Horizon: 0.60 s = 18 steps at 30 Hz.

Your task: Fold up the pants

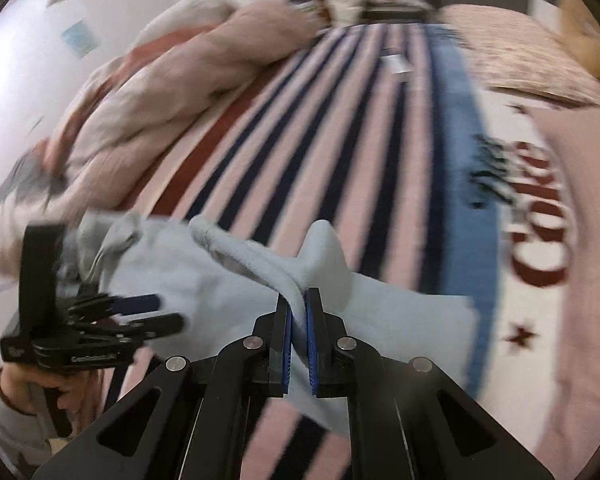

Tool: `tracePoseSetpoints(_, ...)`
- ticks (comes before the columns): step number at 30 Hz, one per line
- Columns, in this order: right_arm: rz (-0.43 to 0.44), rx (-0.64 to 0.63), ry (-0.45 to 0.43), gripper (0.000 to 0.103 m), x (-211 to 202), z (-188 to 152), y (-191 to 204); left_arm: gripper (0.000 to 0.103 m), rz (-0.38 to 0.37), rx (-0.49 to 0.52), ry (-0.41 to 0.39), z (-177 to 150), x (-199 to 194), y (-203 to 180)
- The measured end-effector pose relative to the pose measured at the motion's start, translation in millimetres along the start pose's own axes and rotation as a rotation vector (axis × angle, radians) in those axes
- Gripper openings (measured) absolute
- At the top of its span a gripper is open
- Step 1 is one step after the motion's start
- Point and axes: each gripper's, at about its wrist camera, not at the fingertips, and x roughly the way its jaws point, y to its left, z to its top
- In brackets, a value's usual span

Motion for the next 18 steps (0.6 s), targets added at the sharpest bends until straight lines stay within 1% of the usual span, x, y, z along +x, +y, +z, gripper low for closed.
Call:
tracePoseSetpoints(1, -0.003, -0.046, 0.043, 0.005, 15, -5, 6, 0.054, -0.006, -0.008, 0.013, -3, 7, 0)
tracePoseSetpoints(2, -0.006, -0.082, 0.124, 0.005, 34, -12, 11, 0.054, -0.014, -0.015, 0.017, -5, 11, 0)
tracePoseSetpoints(3, 0.006, -0.082, 0.169, 0.005, 43, -16, 10, 0.054, -0.033, -0.023, 0.022, -7, 15, 0)
tracePoseSetpoints(5, 0.049, -0.064, 0.276, 0.012, 58, -28, 7, 0.052, -0.06, -0.03, 0.029, -9, 19, -3)
tracePoseSetpoints(6, 0.053, -0.058, 0.29, 0.027, 58, -30, 5, 0.048, -0.067, -0.029, 0.032, -10, 22, -5)
tracePoseSetpoints(7, 0.047, -0.051, 0.287, 0.036, 55, -33, 3, 0.036, -0.071, -0.023, 0.042, -10, 27, -8)
tracePoseSetpoints(8, 0.035, -0.046, 0.273, 0.037, 50, -33, 0, 0.02, -0.07, -0.015, 0.055, -10, 33, -11)
tracePoseSetpoints(10, 0.033, -0.018, 0.257, 0.037, 39, -32, -6, 0.006, -0.055, -0.009, 0.061, -7, 39, -15)
tracePoseSetpoints(11, 0.033, 0.01, 0.247, 0.037, 33, -32, -10, 0.002, -0.043, -0.012, 0.055, -5, 38, -14)
tracePoseSetpoints(13, 0.042, 0.053, 0.23, 0.037, 24, -27, -16, 0.002, 0.014, 0.008, 0.02, 0, 29, -9)
tracePoseSetpoints(14, 0.046, 0.072, 0.219, 0.037, 18, -28, -18, 0.002, 0.029, 0.017, 0.011, 5, 27, -6)
tracePoseSetpoints(17, 0.03, 0.113, 0.199, 0.038, 8, -26, -25, 0.002, 0.028, 0.005, -0.003, 13, 14, 11)
tracePoseSetpoints(18, 0.03, 0.126, 0.197, 0.038, 6, -25, -28, 0.002, 0.033, 0.021, 0.005, 15, 14, 11)
